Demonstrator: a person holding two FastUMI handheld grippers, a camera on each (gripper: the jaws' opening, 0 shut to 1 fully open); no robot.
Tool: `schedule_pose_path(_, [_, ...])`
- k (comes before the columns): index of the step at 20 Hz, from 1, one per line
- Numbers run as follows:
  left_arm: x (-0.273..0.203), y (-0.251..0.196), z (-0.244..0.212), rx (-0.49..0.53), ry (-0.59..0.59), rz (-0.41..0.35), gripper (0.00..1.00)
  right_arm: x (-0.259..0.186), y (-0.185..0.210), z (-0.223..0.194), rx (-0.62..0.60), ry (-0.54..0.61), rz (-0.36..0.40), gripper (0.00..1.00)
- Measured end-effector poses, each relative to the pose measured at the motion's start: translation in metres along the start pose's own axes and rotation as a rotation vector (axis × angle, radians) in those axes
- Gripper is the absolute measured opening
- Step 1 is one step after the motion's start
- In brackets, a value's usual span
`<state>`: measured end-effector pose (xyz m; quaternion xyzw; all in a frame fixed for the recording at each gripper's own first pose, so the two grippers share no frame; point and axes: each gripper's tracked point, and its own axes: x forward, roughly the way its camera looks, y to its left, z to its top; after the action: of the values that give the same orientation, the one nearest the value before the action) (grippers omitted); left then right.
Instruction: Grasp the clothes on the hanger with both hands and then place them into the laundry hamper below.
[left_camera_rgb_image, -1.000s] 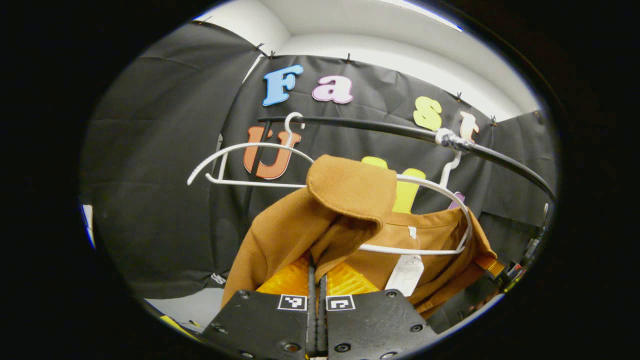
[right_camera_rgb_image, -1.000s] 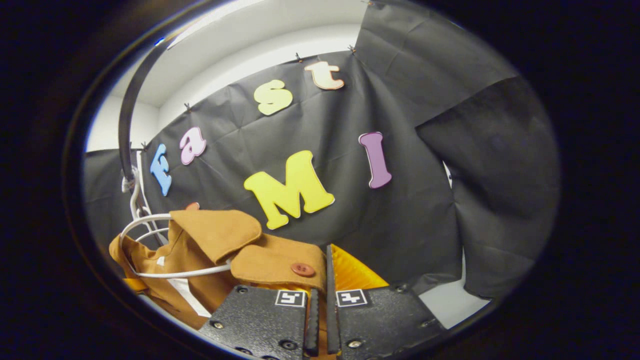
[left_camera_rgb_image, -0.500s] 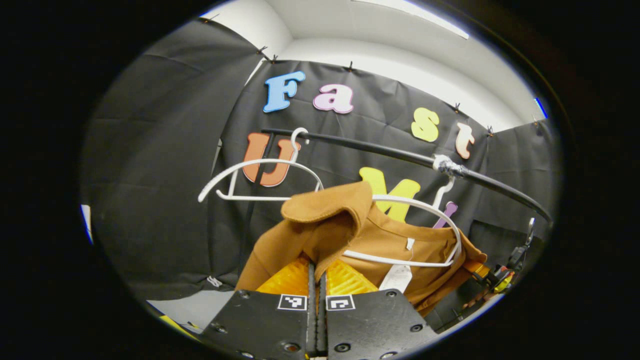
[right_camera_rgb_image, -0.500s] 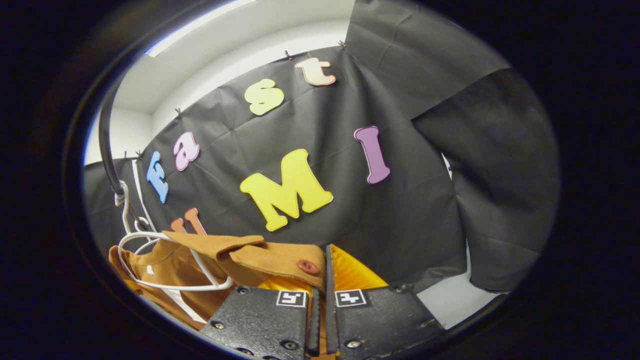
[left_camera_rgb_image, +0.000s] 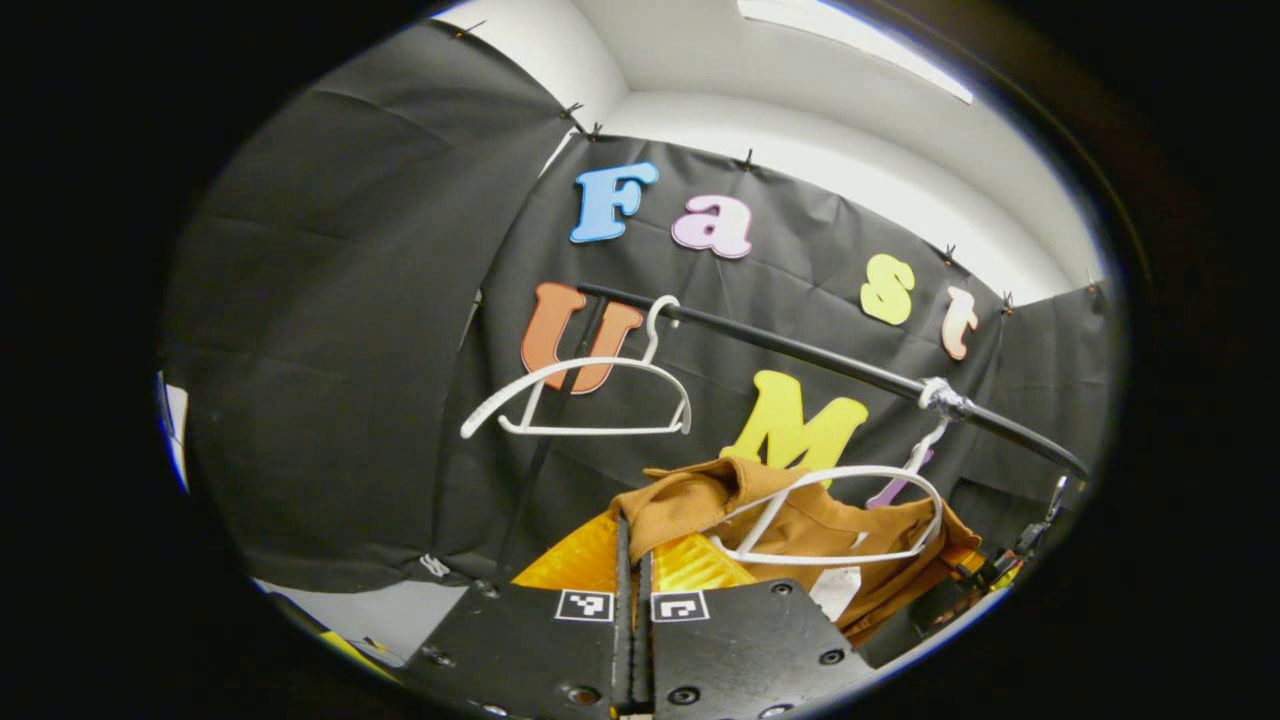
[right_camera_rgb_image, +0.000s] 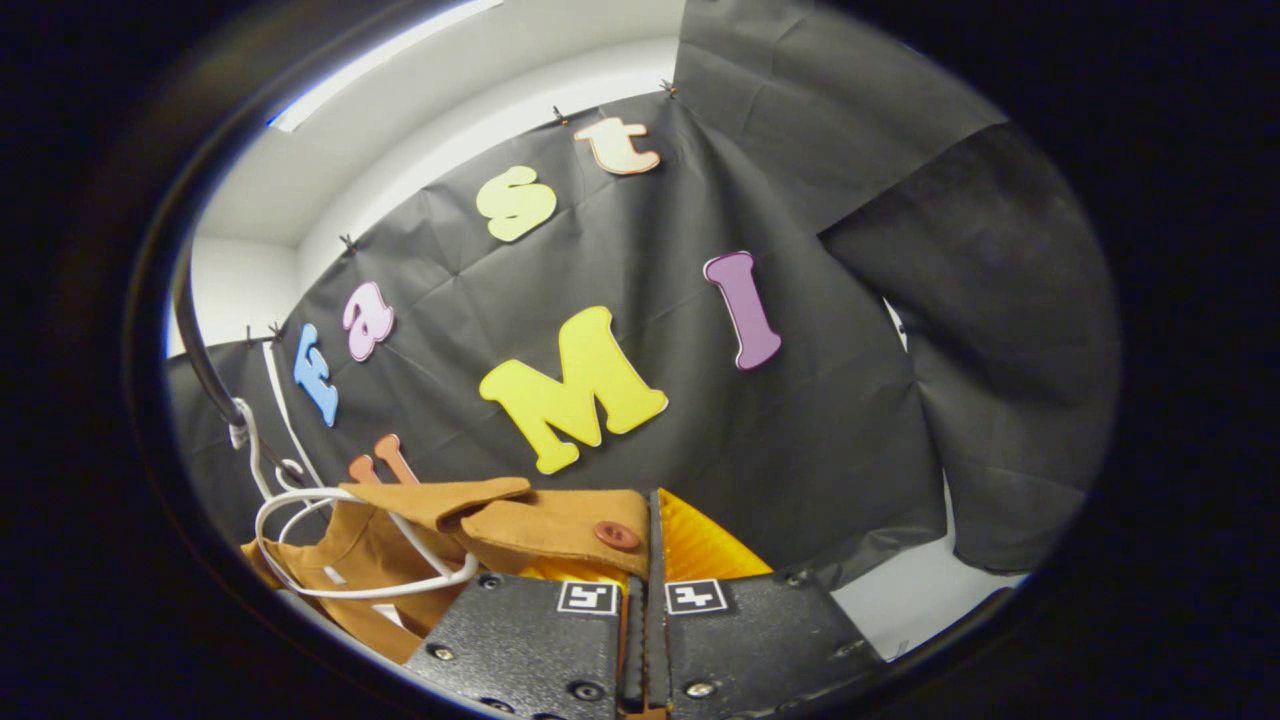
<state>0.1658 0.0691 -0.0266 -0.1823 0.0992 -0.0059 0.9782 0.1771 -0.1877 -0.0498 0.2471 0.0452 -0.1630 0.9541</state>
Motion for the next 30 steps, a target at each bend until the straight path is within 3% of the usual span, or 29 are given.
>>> schedule_pose_path(3, [0.005,0.008,0.002,-0.020,0.011,-0.002,0.00,0.011,-0.001,-0.003,0.051,0.035,0.016,0.05])
schedule_pose_path(4, [0.007,0.010,0.000,-0.030,0.022,-0.003,0.06,0.015,-0.003,-0.005,0.056,0.049,0.017,0.05])
schedule_pose_path(5, [0.008,0.013,0.000,-0.034,0.028,-0.002,0.00,0.019,-0.006,-0.007,0.058,0.059,0.016,0.05])
schedule_pose_path(8, [0.016,0.021,-0.009,-0.059,0.054,-0.006,0.00,0.027,-0.011,-0.009,0.073,0.083,0.013,0.05])
schedule_pose_path(9, [0.017,0.022,-0.012,-0.066,0.062,-0.010,0.06,0.029,-0.012,-0.011,0.074,0.089,0.014,0.05])
schedule_pose_path(10, [0.016,0.023,-0.014,-0.073,0.069,-0.015,0.00,0.031,-0.014,-0.012,0.073,0.093,0.013,0.05])
schedule_pose_path(16, [0.015,0.033,-0.037,-0.130,0.122,-0.022,0.00,0.038,-0.024,-0.020,0.044,0.110,0.004,0.05])
schedule_pose_path(28, [-0.007,0.030,-0.088,-0.074,0.205,-0.034,0.00,0.015,-0.066,-0.057,-0.051,0.165,-0.064,0.04])
schedule_pose_path(29, [-0.010,0.029,-0.088,-0.071,0.202,-0.037,0.06,0.012,-0.065,-0.061,-0.066,0.169,-0.061,0.04])
schedule_pose_path(30, [-0.012,0.028,-0.087,-0.067,0.201,-0.040,0.06,0.007,-0.064,-0.065,-0.081,0.174,-0.056,0.04])
